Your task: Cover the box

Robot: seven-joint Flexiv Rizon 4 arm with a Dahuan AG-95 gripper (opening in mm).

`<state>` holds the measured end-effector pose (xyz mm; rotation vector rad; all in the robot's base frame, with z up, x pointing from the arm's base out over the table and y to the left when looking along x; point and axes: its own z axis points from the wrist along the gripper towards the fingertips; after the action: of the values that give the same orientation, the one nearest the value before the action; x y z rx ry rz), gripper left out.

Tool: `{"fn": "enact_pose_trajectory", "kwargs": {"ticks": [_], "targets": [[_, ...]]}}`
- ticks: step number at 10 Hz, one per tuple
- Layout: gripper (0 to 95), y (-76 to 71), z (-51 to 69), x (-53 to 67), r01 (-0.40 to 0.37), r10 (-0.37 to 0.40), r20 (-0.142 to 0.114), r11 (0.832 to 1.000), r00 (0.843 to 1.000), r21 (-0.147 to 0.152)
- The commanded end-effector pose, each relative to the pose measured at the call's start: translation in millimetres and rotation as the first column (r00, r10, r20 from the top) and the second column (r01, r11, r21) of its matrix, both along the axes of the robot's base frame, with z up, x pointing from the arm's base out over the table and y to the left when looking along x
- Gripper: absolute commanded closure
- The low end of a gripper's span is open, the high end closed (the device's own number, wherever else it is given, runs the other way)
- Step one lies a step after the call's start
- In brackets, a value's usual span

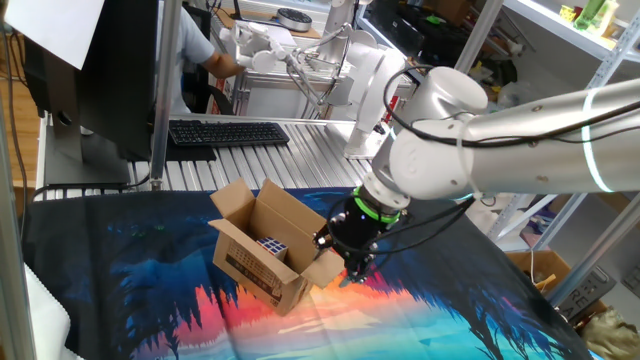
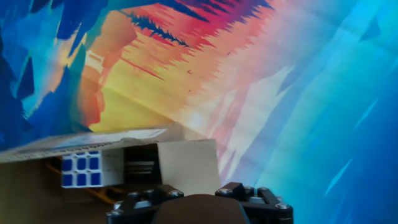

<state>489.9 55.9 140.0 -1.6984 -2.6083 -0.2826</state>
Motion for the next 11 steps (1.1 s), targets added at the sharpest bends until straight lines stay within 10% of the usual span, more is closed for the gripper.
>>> {"fn": "enact_pose_trajectory", "kwargs": {"ticks": [1, 11], "targets": [[38.0, 12.0, 2.7, 22.6, 0.087, -0.087, 0.000, 0.996, 0.996, 0.006], [38.0, 21.7, 2.0, 33.3, 0.126, -0.126, 0.014, 0.992, 0.992, -0.003]]}}
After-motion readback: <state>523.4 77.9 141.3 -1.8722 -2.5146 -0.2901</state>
